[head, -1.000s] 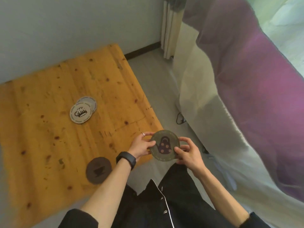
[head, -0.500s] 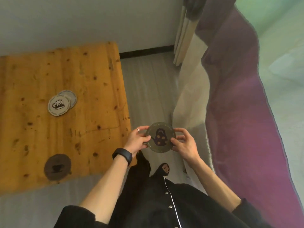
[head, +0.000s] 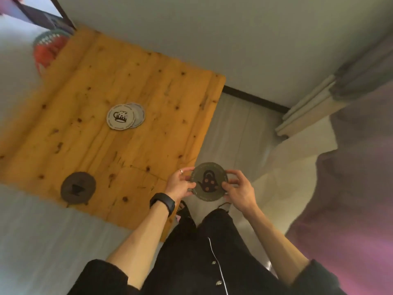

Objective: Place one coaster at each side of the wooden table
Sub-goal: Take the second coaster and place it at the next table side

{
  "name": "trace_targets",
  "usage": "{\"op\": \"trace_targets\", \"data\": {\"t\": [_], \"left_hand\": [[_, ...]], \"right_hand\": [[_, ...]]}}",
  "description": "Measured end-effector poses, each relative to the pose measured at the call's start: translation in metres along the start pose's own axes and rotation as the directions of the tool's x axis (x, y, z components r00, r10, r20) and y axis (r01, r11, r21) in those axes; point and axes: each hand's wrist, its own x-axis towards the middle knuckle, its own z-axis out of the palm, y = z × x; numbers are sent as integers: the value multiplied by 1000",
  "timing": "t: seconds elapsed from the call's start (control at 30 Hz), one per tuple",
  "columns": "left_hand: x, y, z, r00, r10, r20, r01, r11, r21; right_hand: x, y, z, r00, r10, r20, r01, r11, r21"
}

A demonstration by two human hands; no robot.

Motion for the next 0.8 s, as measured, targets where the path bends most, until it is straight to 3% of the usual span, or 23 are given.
{"op": "trace_targets", "data": {"t": [0.17,0.33,0.57,0.7,0.8], "left_hand": [[18,13,0,985,-4,-172,-21,989,-144],[44,32,2,934,-27,-355,-48,979,-200],[91,39,24,759,-249,-601,-59,894,-444],[113,27,41,665,-329,-670,-60,871,-487],[127,28,50,624,-371,-687,-87,841,-534]], "right_hand": [[56,-39,2,986,-68,153,92,984,-154],[129,-80,14,928,-127,351,244,917,-314],[219,-123,40,785,-98,611,472,733,-490],[253,-133,55,692,-42,720,580,626,-521],[274,-134,65,663,-13,749,627,557,-546]]}}
